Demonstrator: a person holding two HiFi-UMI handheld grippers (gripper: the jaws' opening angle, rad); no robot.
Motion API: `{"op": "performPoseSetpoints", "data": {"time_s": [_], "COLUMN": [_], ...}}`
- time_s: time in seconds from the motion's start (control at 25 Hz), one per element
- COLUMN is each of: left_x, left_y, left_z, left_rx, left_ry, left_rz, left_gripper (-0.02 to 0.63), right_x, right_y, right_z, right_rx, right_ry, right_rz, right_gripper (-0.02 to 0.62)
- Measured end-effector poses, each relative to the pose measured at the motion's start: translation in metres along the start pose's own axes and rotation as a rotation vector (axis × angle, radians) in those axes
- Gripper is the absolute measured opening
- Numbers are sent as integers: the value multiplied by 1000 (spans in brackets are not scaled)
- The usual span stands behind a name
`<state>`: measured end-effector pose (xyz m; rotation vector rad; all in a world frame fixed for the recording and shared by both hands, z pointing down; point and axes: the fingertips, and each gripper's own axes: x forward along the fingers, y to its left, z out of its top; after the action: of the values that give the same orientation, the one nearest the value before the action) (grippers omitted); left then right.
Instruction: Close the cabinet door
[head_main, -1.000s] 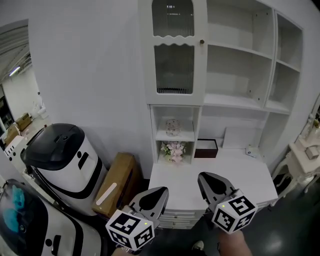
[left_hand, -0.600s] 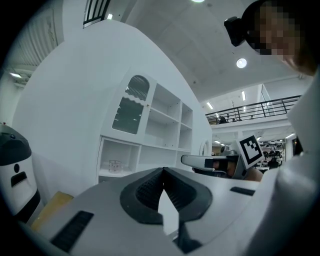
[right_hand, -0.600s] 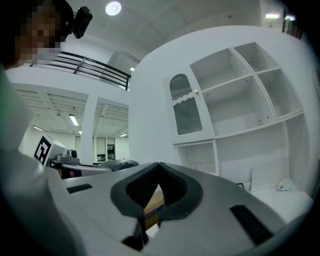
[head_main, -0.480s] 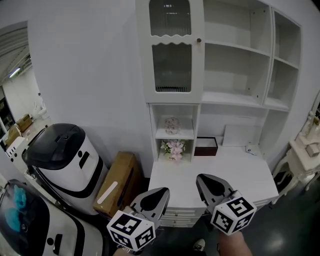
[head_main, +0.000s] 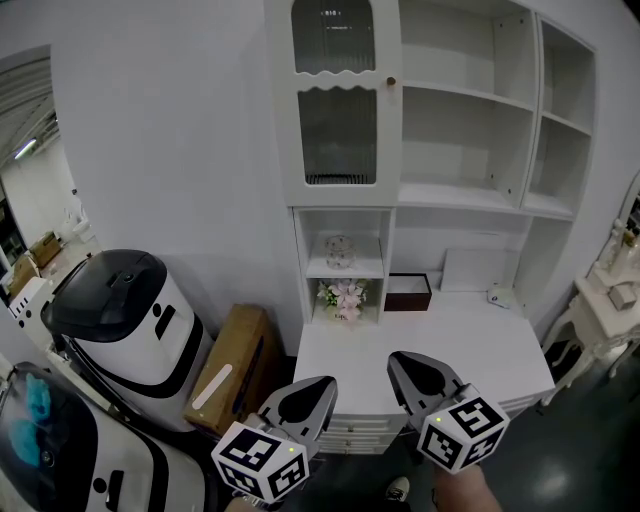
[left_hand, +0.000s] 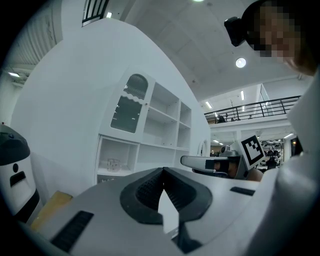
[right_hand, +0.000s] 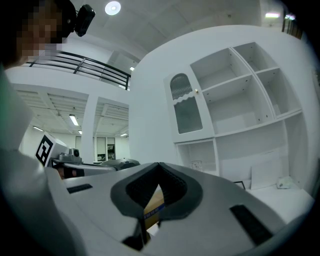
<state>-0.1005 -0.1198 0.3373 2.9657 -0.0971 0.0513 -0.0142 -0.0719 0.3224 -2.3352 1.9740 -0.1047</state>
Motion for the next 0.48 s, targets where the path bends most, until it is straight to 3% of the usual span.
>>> {"op": "performPoseSetpoints", "data": {"time_s": [0.48], "left_x": [-2], "left_y": [-3], "left_z": [0], "left_rx": [7], "left_ry": [1], "left_rz": [-6], "left_gripper": [5], "right_x": [-5], "right_y": [2], "right_z": [3], "right_rx": [-6], "right_ry": [-6], "right_rz": [-4], "right_gripper": [5]}}
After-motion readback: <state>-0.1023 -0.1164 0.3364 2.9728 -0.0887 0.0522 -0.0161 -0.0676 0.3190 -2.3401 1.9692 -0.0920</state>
